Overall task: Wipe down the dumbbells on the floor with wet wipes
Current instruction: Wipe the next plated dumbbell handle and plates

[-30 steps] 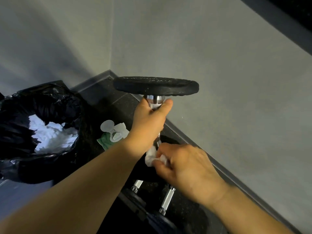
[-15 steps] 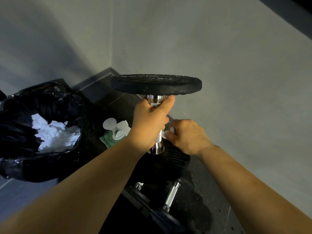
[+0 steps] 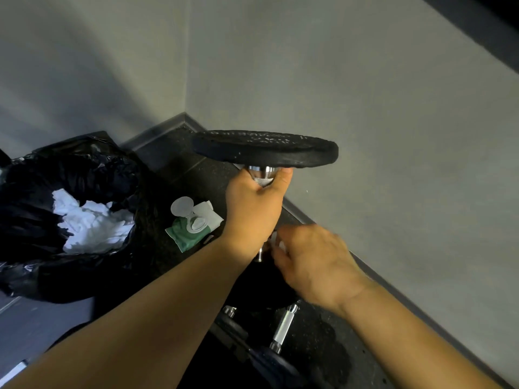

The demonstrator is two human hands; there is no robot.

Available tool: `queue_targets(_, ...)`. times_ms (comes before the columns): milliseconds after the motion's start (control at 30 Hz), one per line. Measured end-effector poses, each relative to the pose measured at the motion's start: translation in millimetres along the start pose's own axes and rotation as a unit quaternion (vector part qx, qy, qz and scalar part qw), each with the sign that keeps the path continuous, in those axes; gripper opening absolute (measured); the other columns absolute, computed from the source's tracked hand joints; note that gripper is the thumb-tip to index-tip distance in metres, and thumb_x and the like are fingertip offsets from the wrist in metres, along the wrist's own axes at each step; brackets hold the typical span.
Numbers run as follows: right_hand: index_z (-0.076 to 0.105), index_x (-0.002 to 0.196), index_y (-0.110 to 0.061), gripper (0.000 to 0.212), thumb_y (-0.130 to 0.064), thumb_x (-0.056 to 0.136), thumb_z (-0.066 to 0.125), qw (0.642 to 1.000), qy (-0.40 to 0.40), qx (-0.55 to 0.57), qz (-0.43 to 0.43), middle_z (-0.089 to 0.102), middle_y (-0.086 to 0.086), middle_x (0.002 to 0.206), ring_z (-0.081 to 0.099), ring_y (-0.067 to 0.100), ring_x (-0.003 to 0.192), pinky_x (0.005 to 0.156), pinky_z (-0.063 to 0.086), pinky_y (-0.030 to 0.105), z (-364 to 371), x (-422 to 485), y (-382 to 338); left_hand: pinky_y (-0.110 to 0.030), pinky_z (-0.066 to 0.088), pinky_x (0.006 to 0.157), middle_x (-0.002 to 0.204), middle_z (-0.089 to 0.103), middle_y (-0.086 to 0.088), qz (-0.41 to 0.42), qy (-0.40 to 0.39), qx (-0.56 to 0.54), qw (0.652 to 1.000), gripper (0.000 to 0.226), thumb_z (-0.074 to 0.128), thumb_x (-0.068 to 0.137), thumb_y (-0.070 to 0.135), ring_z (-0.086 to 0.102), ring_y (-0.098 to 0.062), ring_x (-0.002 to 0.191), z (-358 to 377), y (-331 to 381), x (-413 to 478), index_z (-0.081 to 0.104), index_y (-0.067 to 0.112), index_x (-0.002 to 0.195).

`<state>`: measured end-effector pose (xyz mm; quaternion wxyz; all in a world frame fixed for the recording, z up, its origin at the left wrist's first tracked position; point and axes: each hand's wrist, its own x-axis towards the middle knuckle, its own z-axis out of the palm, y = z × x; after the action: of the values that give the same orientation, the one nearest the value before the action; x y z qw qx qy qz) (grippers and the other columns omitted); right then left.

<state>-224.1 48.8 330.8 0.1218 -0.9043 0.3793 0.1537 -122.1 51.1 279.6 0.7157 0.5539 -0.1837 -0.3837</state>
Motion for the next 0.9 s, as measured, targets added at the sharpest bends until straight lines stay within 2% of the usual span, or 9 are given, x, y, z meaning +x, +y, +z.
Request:
queue_targets(167,0.036,0.072,-0.026,0.028,-0.035,0.098,0.038,0.998,-0.014,0.037,-0.049,0.053,-0.005,0.074,0.052,0.024,0.077,0.067,0.036,0.03,1,-25,-13,-0.025,0.031,0.052,0.041,0.041,0.012,-0.01,-0.002,0.011,1.0,0.043,0.068,0.086,0.022,0.035,-0.007,0.043,-1,1,-1,0.049,0.025,0.048)
queue_targets(233,0.037,0.067,-0.032,0.031,-0.039,0.097,0.04,0.999,-0.018,0.024,-0.025,0.048,-0.011,0.068,0.051,0.018,0.075,0.069,0.036,0.027,0,-20,-3,-0.024,0.031,0.051,0.04,0.041,0.013,-0.033,0.003,-0.013,0.999,0.04,0.068,0.086,0.022,0.036,-0.007,0.043,0,3,0,0.047,0.024,0.052)
queue_targets(333,0.052,0.085,-0.028,0.024,-0.045,0.096,0.039,1.0,-0.003,0.004,0.017,0.065,-0.007,0.083,0.061,0.02,0.085,0.077,0.046,0.032,6,3,23,-0.021,0.025,0.043,0.04,0.031,0.011,-0.08,0.0,-0.042,0.996,0.044,0.068,0.087,0.022,0.028,-0.009,0.037,2,5,1,0.039,0.021,0.053)
queue_targets(500,0.052,0.08,-0.028,0.026,-0.047,0.095,0.044,0.996,-0.046,0.036,0.074,0.063,-0.008,0.08,0.055,0.016,0.083,0.073,0.04,0.031,17,45,51,-0.024,0.022,0.045,0.046,0.028,0.005,-0.138,-0.059,-0.078,0.986,0.044,0.068,0.086,0.022,0.025,-0.011,0.043,4,7,1,0.039,0.021,0.054)
queue_targets(600,0.059,0.084,-0.025,0.025,-0.047,0.092,0.051,0.978,-0.087,0.149,0.121,0.064,-0.006,0.077,0.058,0.015,0.081,0.078,0.048,0.036,24,60,65,-0.019,0.025,0.039,0.043,0.029,0.006,-0.195,-0.09,-0.138,0.967,0.048,0.066,0.088,0.021,0.026,-0.009,0.037,4,8,2,0.041,0.022,0.047)
queue_targets(667,0.064,0.091,-0.017,0.029,-0.044,0.091,0.055,0.94,-0.12,0.283,0.149,0.063,-0.002,0.075,0.058,0.016,0.076,0.082,0.05,0.04,26,63,72,-0.018,0.028,0.039,0.043,0.031,0.006,-0.215,-0.109,-0.153,0.958,0.047,0.064,0.089,0.02,0.029,-0.009,0.036,3,9,3,0.041,0.022,0.047)
queue_targets(700,0.067,0.095,-0.013,0.031,-0.043,0.091,0.057,0.922,-0.129,0.329,0.161,0.061,-0.003,0.071,0.057,0.015,0.072,0.078,0.05,0.037,25,61,75,-0.019,0.029,0.039,0.043,0.032,0.006,-0.221,-0.118,-0.156,0.956,0.046,0.063,0.089,0.02,0.03,-0.009,0.037,2,10,4,0.041,0.022,0.048)
queue_targets(800,0.071,0.092,-0.01,0.026,-0.035,0.089,0.065,0.901,-0.085,0.383,0.187,0.061,-0.008,0.058,0.055,0.01,0.058,0.063,0.045,0.025,21,55,80,-0.018,0.03,0.039,0.046,0.034,0.005,-0.221,-0.112,-0.173,0.953,0.04,0.061,0.088,0.016,0.032,-0.008,0.038,1,14,7,0.04,0.021,0.054)
queue_targets(900,0.065,0.085,-0.007,0.02,-0.026,0.09,0.061,0.906,0.036,0.335,0.255,0.061,0.003,0.07,0.053,0.013,0.059,0.051,0.039,0.023,11,45,73,-0.018,0.036,0.041,0.053,0.042,0.004,-0.21,-0.032,-0.194,0.958,0.028,0.065,0.086,0.016,0.039,-0.008,0.043,0,14,13,0.048,0.019,0.065)
